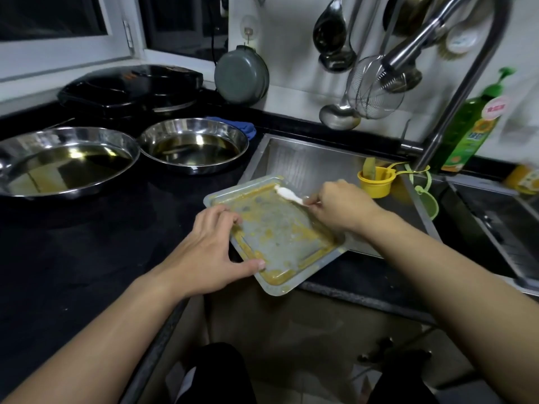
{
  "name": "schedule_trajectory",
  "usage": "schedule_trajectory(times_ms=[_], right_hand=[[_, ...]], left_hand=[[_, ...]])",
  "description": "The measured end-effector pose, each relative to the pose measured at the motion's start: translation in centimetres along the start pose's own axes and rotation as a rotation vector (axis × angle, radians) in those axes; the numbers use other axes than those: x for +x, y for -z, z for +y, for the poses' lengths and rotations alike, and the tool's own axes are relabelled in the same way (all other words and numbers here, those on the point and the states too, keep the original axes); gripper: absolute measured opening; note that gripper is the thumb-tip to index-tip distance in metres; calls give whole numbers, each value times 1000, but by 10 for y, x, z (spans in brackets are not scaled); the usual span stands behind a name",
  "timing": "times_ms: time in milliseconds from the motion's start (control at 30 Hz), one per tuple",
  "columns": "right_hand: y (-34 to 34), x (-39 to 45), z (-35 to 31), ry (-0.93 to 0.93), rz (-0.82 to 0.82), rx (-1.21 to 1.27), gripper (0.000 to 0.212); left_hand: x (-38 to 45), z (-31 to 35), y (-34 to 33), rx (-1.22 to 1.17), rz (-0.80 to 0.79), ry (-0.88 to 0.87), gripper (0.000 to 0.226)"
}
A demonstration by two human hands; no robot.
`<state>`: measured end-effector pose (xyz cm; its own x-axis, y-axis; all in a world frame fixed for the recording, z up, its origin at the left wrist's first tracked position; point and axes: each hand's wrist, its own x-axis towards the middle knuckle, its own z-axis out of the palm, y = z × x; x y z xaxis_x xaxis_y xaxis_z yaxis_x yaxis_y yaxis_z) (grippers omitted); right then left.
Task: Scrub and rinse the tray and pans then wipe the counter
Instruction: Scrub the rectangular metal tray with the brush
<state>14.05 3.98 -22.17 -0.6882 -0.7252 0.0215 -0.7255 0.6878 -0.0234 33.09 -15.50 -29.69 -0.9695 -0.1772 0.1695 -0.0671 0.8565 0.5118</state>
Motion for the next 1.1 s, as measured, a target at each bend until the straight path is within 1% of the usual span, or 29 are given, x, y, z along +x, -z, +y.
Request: schedule_trajectory(times_ms=[33, 67, 133, 267, 333, 400, 500, 567, 633, 733, 767, 833, 900, 967, 1000, 1033, 1100], right_hand=[[2, -2, 10, -51, 6, -4, 31], [4, -8, 16, -60, -8, 11, 31], [5, -28, 13, -9, -66, 67, 30], [5, -83, -14, 127, -240, 239, 27], [6, -96, -12, 132, -263, 239, 26], [9, -96, 4, 54, -205, 186, 26], [22, -96, 31, -145, -155, 50, 24], [25, -105, 32, -181, -142, 44, 24], [24, -118, 15, -126, -165, 90, 26], [23, -130, -16, -28, -293, 224, 28], [22, -128, -20, -17, -313, 222, 28], [30, -118, -6, -30, -266, 100, 29], [39, -101, 25, -88, -234, -71, 28], [50, -85, 52, -115, -290, -155, 28], [52, -77, 60, -104, -315, -181, 30], [55, -68, 65, -74, -311, -216, 31], [58, -54, 67, 0, -246, -316, 31]], left_hand=[[0, 0, -1, 2, -1, -1, 81], [0, 1, -1, 4, -2, -1, 81], [1, 2, -1, 13, -3, 3, 82], [3, 0, -2, 20, -10, 14, 85], [3, 0, -2, 21, -12, 23, 85], [3, 1, -2, 40, -25, 29, 84], [1, 3, -2, 83, -48, 36, 80], [1, 4, -1, 120, -67, 50, 79], [2, 4, -1, 156, -76, 61, 83], [1, 7, -1, 207, -79, 56, 91], [0, 6, -2, 215, -85, 62, 92], [1, 10, -1, 232, -97, 72, 90], [3, 15, 1, 243, -137, 100, 80], [4, 21, 2, 257, -184, 121, 67], [4, 22, 2, 261, -215, 129, 65], [4, 22, 4, 268, -241, 137, 66], [3, 21, 7, 281, -278, 140, 75]])
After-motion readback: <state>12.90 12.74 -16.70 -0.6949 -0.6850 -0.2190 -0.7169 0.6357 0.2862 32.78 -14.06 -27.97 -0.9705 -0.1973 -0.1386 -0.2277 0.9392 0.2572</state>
